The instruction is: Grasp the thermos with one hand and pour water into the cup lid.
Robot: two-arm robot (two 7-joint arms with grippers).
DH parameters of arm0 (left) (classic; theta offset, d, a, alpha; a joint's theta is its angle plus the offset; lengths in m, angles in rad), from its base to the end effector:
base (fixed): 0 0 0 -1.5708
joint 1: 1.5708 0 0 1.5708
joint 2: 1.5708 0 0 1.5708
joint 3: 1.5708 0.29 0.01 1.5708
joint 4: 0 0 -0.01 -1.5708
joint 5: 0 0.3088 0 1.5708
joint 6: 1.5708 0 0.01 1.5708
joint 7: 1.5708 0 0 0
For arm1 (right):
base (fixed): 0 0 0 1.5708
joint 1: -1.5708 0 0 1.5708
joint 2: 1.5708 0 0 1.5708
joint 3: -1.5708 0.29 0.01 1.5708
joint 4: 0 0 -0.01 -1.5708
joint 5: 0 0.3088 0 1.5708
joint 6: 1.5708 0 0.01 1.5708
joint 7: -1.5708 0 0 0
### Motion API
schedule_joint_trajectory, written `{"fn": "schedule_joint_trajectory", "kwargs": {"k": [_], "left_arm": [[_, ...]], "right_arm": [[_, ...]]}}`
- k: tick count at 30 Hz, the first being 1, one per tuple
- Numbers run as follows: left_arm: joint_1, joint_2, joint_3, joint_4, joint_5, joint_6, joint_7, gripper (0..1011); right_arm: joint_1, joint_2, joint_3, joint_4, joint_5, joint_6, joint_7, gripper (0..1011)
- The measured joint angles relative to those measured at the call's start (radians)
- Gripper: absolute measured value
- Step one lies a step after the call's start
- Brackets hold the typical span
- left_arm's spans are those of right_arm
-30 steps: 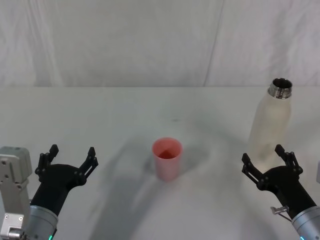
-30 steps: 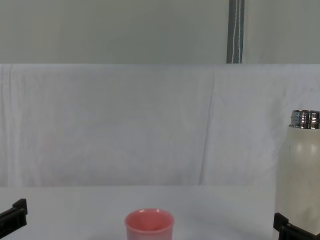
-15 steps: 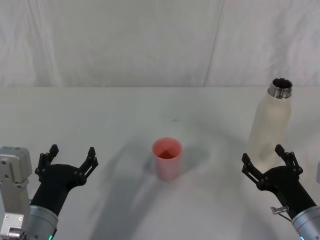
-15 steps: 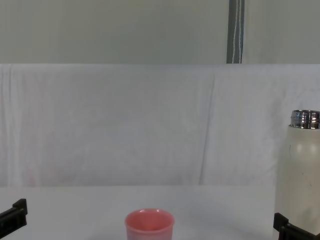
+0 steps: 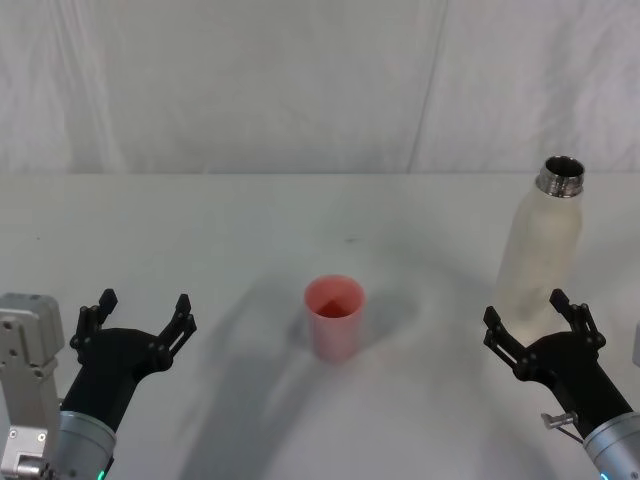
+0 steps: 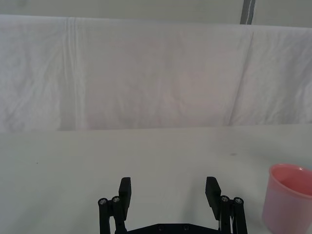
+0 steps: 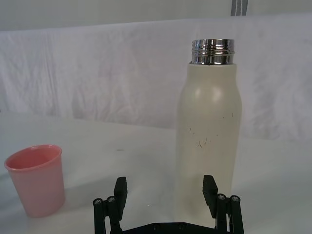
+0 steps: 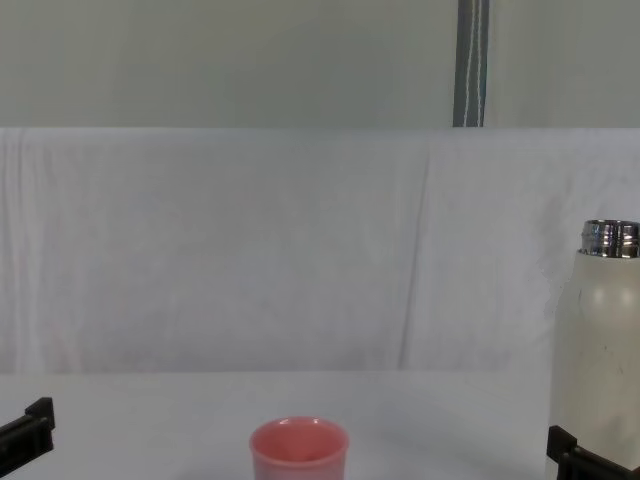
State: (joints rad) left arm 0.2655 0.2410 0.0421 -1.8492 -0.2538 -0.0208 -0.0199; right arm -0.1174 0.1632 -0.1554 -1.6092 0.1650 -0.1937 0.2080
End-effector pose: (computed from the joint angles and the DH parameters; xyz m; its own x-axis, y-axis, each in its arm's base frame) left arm 0.2529 0.0376 -0.2853 0.1245 0.9917 -0.0326 -0.9921 0.1240 -0.0176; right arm 0.2885 0.0034 -0.3263 0.3571 -0.9340 -0.0032 0.9301 0.3553 0.0930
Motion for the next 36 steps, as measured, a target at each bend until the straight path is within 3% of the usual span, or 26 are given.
{"fn": "schedule_joint_trajectory", "kwargs": {"k": [36], "left_arm": [[0.0, 0.0, 0.0, 0.0, 0.0, 0.0, 0.0, 1001]], "right_arm": [[0.0, 0.0, 0.0, 0.0, 0.0, 0.0, 0.0, 1001]]}}
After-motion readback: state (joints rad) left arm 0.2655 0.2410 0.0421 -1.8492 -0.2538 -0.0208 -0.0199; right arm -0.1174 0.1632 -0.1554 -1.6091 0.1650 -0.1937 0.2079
